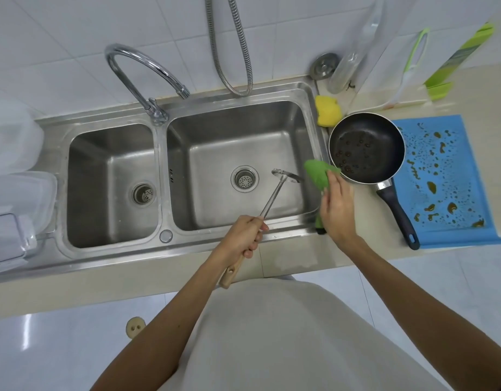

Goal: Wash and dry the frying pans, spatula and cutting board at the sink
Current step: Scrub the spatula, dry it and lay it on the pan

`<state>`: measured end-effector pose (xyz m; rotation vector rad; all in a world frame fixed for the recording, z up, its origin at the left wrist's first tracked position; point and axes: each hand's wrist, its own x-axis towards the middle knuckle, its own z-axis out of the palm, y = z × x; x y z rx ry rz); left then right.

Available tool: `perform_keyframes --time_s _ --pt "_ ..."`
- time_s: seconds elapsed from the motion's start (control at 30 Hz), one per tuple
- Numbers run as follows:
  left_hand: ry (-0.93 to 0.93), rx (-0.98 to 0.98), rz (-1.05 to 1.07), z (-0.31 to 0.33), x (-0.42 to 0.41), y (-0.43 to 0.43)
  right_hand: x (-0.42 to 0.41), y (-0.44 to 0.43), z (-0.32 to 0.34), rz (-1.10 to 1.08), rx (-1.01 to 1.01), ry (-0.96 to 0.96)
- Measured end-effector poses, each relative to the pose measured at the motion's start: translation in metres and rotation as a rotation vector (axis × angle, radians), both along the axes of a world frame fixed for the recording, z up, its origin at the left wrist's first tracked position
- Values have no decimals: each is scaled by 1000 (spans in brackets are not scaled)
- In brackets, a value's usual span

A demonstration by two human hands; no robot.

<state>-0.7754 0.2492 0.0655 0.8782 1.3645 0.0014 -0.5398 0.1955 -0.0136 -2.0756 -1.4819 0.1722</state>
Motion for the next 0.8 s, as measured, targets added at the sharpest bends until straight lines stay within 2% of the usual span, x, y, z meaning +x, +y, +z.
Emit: perform_keyframes --time_s 0.1,0.23,0.33,0.47,0.53,0.63,0.7,0.8 --pt "16 19 -5 3 -2 1 -17 47 16 39 13 15" --pt "40 89 19 10 -6 6 -45 76 19 224 -154 -90" --pt "98 160 60 11 -14 14 -76 68 25 348 -156 -102" --pt "159 265 60 13 -28 31 -117 36 42 644 -130 -20" --pt "136 276 39 16 -35 33 -109 55 45 641 -125 -28" --pt "107 260 55 20 -39 33 -94 97 49 445 -182 6" --pt "78 255 99 24 -40 40 -110 94 58 513 -166 3" --pt "29 263 146 28 -50 53 -131 64 68 757 -110 3"
